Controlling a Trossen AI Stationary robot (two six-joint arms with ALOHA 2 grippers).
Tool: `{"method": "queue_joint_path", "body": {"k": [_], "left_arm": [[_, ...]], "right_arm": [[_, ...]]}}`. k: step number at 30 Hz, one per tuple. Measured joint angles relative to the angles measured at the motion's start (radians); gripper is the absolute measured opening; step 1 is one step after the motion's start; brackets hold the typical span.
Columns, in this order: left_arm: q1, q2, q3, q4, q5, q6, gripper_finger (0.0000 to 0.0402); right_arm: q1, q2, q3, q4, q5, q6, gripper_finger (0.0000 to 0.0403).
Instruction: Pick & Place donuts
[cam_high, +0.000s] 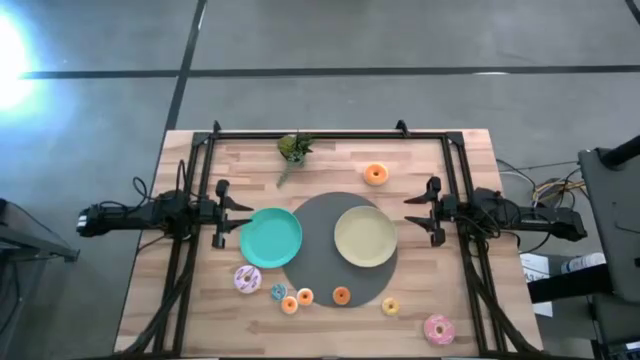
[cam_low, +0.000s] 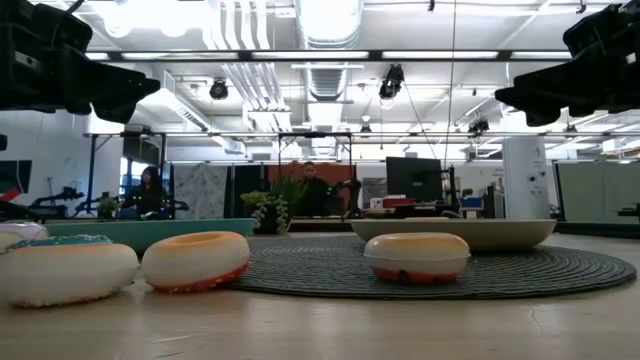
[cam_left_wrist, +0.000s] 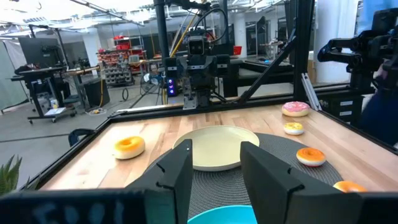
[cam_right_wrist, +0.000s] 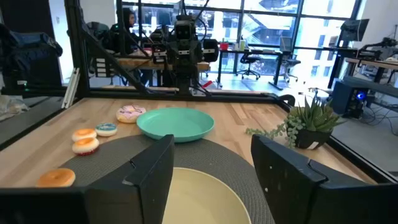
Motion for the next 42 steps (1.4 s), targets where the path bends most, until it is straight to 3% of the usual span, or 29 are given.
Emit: {"method": "queue_joint_path", "body": {"k": [8,15,23,25,30,33,38,42], "left_arm": [[0.000,0.000,0.000,0.000,0.000,0.000,0.0110],[0.000,0.000,0.000,0.000,0.000,0.000,0.0110],[0.000,0.001,0.000,0.000,0.000,0.000,0.0110],[0.000,0.001,0.000,0.000,0.000,0.000,0.0110],[0.000,0.001,0.000,0.000,0.000,0.000,0.0110],[0.000,0.002,0.000,0.000,0.000,0.000,0.0110],[0.000,0.002,0.000,0.000,0.000,0.000,0.0110],[0.000,0.002,0.000,0.000,0.000,0.000,0.0110]], "right_arm": [[0.000,0.003,0.000,0.025,0.026,0.033,0.0206],[0.000,0.022,0.001,0.023,0.022,0.878,0.0206],[0.001,0.025,0.000,0.102,-0.030,1.356,0.0206],[0.000,0.025,0.000,0.143,-0.038,1.369,0.0206],[0.022,0.079,0.017,0.185,-0.175,1.454,0.0206],[0.083,0.170,0.143,-0.039,-0.187,1.426,0.0206],[0.194,0.449,0.470,-0.740,-0.166,1.240,0.0206],[0.265,0.685,0.676,-1.027,-0.135,1.100,0.0206]]}}
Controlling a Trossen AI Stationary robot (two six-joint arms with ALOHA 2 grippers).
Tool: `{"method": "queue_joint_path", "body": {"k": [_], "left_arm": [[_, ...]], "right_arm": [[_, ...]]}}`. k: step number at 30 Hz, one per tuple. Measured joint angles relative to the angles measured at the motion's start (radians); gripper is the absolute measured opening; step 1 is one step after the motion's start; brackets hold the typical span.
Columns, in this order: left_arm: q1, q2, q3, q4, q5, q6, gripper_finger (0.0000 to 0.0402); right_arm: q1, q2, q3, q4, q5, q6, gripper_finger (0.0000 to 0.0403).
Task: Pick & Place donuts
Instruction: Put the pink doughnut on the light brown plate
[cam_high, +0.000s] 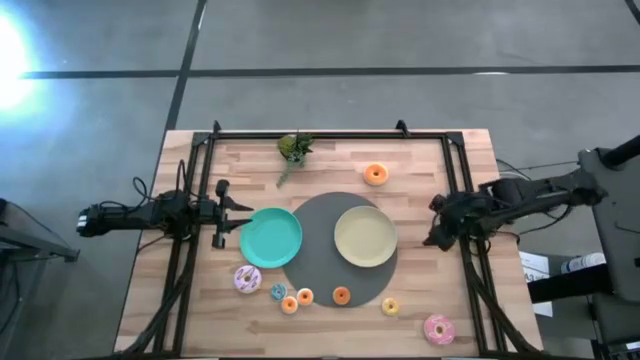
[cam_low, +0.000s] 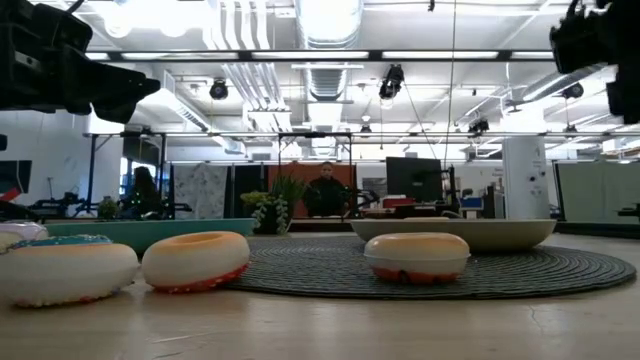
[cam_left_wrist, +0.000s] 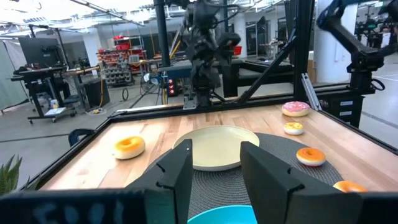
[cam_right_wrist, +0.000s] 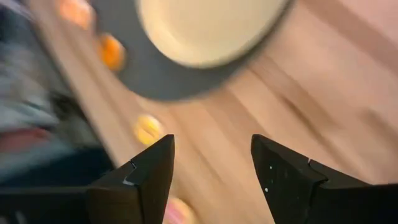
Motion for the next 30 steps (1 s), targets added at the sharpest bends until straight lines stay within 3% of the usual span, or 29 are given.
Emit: {"method": "queue_joint_path", "body": {"k": [3,6,9,14,22,26,30], "left_arm": [[0.000,0.000,0.000,0.000,0.000,0.000,0.0110],[0.000,0.000,0.000,0.000,0.000,0.000,0.0110],[0.000,0.001,0.000,0.000,0.000,0.000,0.0110],[0.000,0.002,0.000,0.000,0.000,0.000,0.0110],[0.000,0.002,0.000,0.000,0.000,0.000,0.0110],[0.000,0.002,0.000,0.000,0.000,0.000,0.0110],[0.000,0.002,0.000,0.000,0.000,0.000,0.0110]], "right_arm": [[0.043,0.172,0.094,-0.130,-0.009,-0.145,0.0206],[0.093,0.330,0.127,-0.210,-0.105,-0.248,0.0206],[0.159,0.466,0.135,-0.197,-0.251,-0.290,0.0206],[0.331,0.585,0.151,-0.072,-0.281,-0.349,0.0206],[0.672,0.626,0.236,0.037,0.068,-0.132,0.0206],[0.808,0.674,0.258,0.078,0.128,-0.085,0.0206],[0.860,0.762,0.256,0.217,0.124,-0.083,0.0206]]}}
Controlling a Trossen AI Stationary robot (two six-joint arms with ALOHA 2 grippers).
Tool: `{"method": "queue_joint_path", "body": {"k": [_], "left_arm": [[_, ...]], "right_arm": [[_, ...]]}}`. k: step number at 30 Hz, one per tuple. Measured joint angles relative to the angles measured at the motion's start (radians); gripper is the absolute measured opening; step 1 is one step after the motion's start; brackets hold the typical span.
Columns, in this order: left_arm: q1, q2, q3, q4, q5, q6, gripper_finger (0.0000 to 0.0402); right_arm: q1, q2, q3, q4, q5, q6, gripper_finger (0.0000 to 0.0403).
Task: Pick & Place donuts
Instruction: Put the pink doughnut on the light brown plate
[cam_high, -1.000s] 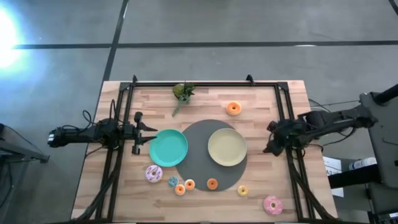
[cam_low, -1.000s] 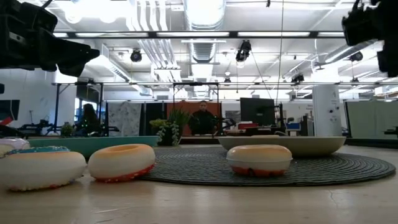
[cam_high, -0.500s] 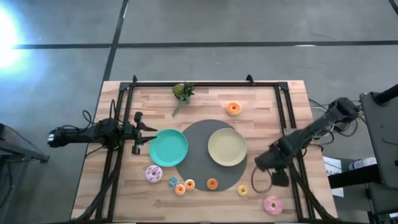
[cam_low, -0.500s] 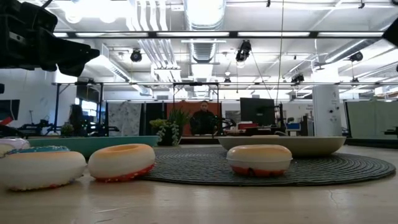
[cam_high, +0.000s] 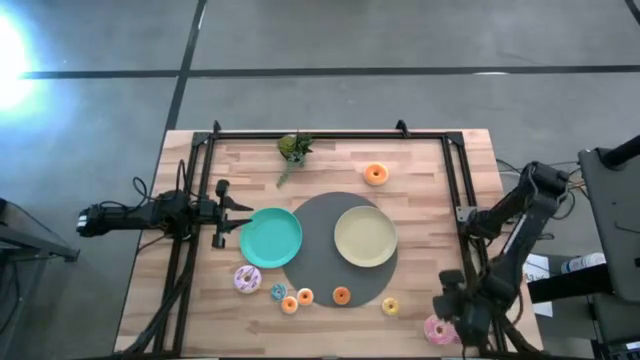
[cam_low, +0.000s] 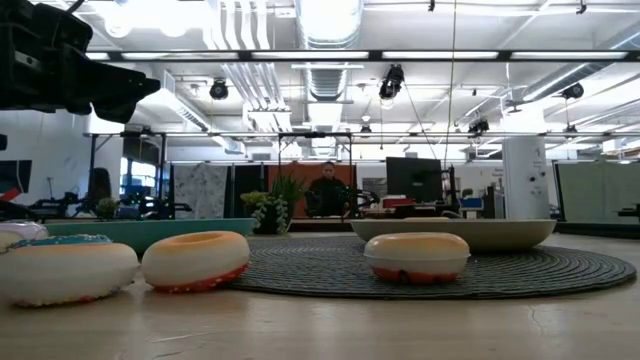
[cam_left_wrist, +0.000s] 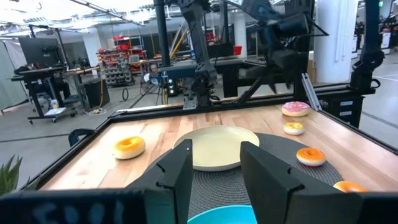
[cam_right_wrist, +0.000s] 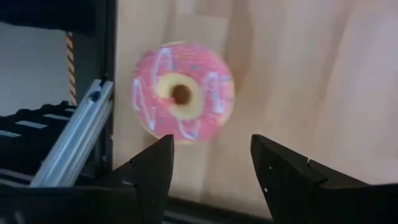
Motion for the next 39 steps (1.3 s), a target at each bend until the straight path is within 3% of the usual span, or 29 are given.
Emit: {"method": "queue_joint_path", "body": {"k": [5,10,21,26,34,39], "left_arm": [[0.000,0.000,0.000,0.000,0.000,0.000,0.0110],[0.000,0.000,0.000,0.000,0.000,0.000,0.0110],[0.000,0.000,0.000,0.000,0.000,0.000,0.0110],[0.000,0.000,0.000,0.000,0.000,0.000,0.0110],[0.000,0.000,0.000,0.000,0.000,0.000,0.0110],[0.000,0.000,0.000,0.000,0.000,0.000,0.0110]], "right_arm": [[0.001,0.125,0.033,-0.040,0.010,0.109,0.0206],[0.009,0.206,0.076,-0.032,0.009,0.073,0.0206],[0.012,0.254,0.055,0.031,0.014,0.123,0.0199],[0.001,0.254,0.038,0.080,0.012,0.173,0.0157],[-0.031,0.221,0.024,0.061,0.037,0.265,0.0048],[-0.094,0.117,0.027,-0.132,0.115,0.342,0.0015]]}}
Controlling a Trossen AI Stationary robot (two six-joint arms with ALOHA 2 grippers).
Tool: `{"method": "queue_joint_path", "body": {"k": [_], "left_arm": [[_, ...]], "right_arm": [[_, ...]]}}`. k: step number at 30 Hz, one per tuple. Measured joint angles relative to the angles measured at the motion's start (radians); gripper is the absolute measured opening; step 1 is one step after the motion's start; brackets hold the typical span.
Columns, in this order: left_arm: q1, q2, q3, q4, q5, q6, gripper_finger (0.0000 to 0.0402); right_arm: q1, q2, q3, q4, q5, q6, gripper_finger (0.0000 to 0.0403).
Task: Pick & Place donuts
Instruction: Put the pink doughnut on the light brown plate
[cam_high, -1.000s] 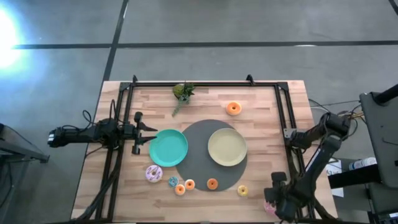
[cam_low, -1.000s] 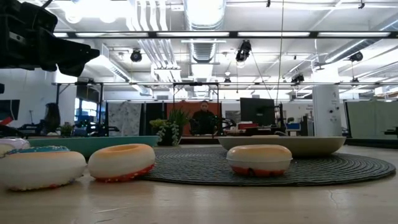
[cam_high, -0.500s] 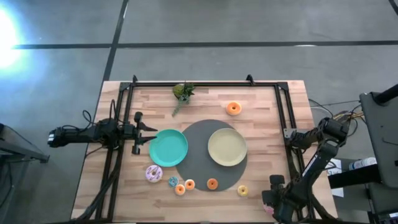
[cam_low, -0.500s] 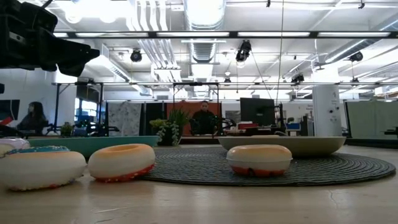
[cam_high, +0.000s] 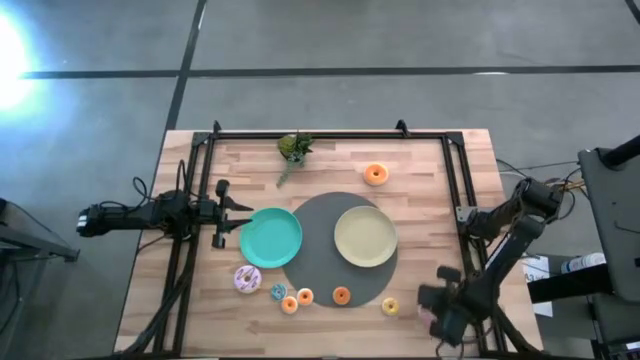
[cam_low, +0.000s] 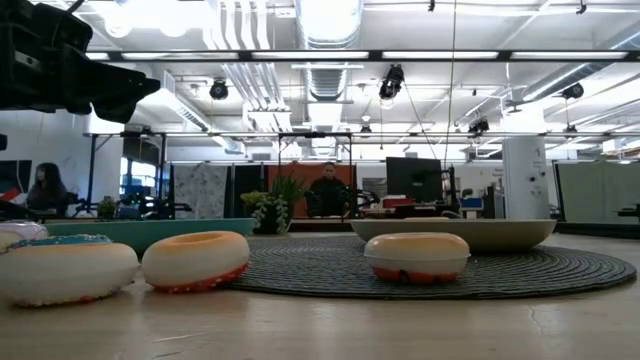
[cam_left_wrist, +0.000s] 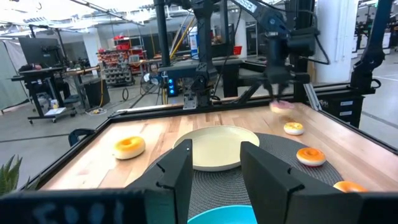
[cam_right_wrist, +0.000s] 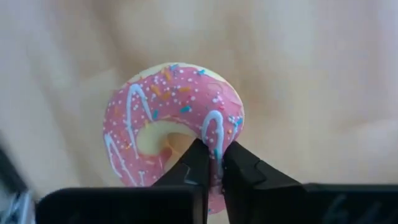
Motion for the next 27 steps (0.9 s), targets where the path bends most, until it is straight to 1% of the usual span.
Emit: {"method": "queue_joint_path", "body": {"k": [2,4,7,9,11,13,15,17,19,21,24,27], "left_arm": [[0.000,0.000,0.000,0.000,0.000,0.000,0.0110],[0.000,0.000,0.000,0.000,0.000,0.000,0.0110],[0.000,0.000,0.000,0.000,0.000,0.000,0.0110],[0.000,0.000,0.000,0.000,0.000,0.000,0.0110],[0.000,0.000,0.000,0.000,0.000,0.000,0.0110],[0.000,0.000,0.000,0.000,0.000,0.000,0.0110],[0.000,0.000,0.000,0.000,0.000,0.000,0.0110],[0.000,0.000,0.000,0.000,0.000,0.000,0.0110],[0.000,0.000,0.000,0.000,0.000,0.000,0.0110],[0.000,0.000,0.000,0.000,0.000,0.000,0.0110],[0.000,0.002,0.000,0.000,0.000,0.000,0.0110],[0.000,0.002,0.000,0.000,0.000,0.000,0.0110]], "right_arm": [[-0.050,-0.073,-0.003,-0.062,0.050,0.031,0.0017],[-0.122,-0.151,-0.014,-0.085,0.108,0.042,0.0019],[-0.282,-0.235,-0.037,-0.079,0.179,0.002,0.0020],[-0.410,-0.256,-0.048,-0.067,0.206,-0.069,0.0020],[-0.537,-0.260,-0.059,-0.017,0.209,-0.170,0.0020],[-0.650,-0.246,-0.064,0.048,0.173,-0.270,0.0020],[-0.736,-0.222,-0.069,0.089,0.137,-0.334,0.0020],[-0.785,-0.193,-0.072,0.108,0.128,-0.382,0.0020],[-0.810,-0.167,-0.071,0.118,0.122,-0.420,0.0022],[-0.825,-0.143,-0.076,0.120,0.086,-0.442,0.0026],[-0.834,-0.109,-0.091,0.180,0.024,-0.470,0.0036],[-0.833,-0.073,-0.095,0.247,0.015,-0.465,0.0050]]}}
